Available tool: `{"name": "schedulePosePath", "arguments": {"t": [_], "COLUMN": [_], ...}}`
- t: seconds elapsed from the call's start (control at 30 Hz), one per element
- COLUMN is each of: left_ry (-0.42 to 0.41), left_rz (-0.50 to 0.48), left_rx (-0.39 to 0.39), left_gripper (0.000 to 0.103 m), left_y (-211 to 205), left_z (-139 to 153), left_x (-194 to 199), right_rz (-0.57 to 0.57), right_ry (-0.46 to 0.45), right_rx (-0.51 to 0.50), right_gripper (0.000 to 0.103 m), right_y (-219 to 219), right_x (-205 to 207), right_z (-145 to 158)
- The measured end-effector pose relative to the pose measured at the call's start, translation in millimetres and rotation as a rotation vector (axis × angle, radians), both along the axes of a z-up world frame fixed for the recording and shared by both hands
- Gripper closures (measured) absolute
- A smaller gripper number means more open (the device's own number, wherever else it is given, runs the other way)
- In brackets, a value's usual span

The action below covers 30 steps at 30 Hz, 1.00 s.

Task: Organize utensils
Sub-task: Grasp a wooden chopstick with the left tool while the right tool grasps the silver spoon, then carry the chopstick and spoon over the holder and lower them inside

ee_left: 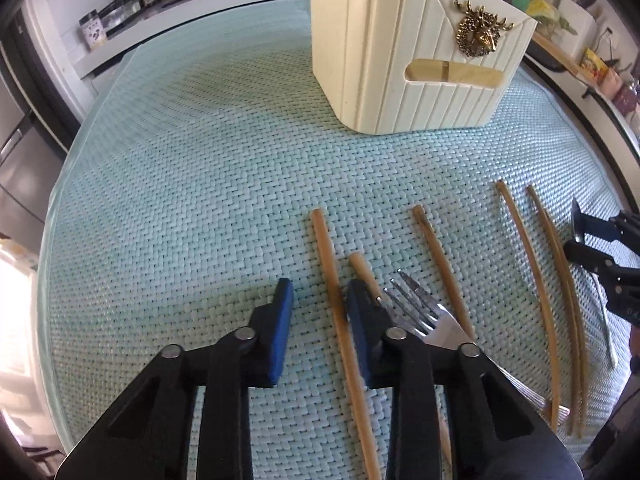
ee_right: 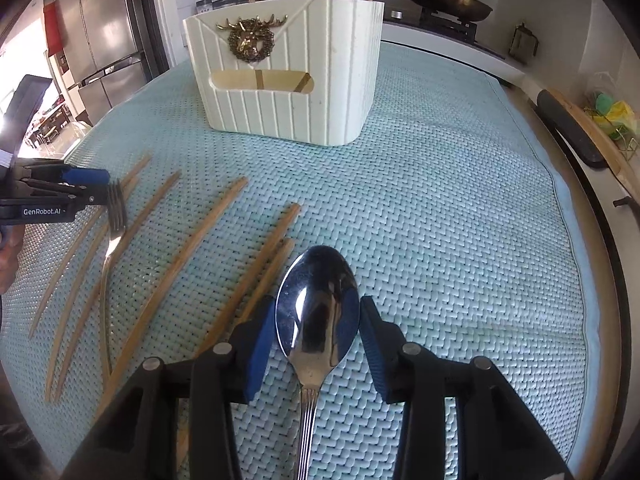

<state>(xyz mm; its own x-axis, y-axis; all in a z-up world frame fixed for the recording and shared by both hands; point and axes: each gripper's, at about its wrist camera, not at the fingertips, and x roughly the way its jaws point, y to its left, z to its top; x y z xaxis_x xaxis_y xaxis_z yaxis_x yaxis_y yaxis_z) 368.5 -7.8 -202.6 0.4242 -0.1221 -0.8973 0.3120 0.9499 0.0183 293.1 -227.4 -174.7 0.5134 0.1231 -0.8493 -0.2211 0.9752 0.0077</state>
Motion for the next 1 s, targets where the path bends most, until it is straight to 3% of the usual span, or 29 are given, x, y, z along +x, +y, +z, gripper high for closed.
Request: {"name": "schedulePosePath", "arguments": {"t": [0.07,0.3,0.67,1.0], "left_ry": [-0.002,-0.026,-0.22,-0.301], "left_rz": [-0.004,0.04,0.094,0.119], "left_rx": [-0.004,-0.071,-0.204,-0.295], "left_gripper": [0.095,0.098,0.098,0.099], "left_y": [-2,9,46,67], "left_z": [0,7,90,132], "left_x": [-1,-7,-47,-72], "right_rz": [-0.007,-0.055,-0.026,0.001], "right_ry": [0.002,-0.022,-0.176,-0.255], "right_rx": [0.026,0.112,0.169,0.198], "right_gripper": [0.061,0.061,0.061,0.061], "right_y": [-5,-29,-29,-21], "right_x": [4,4,-33,-65], "right_z": [0,8,65,100]}}
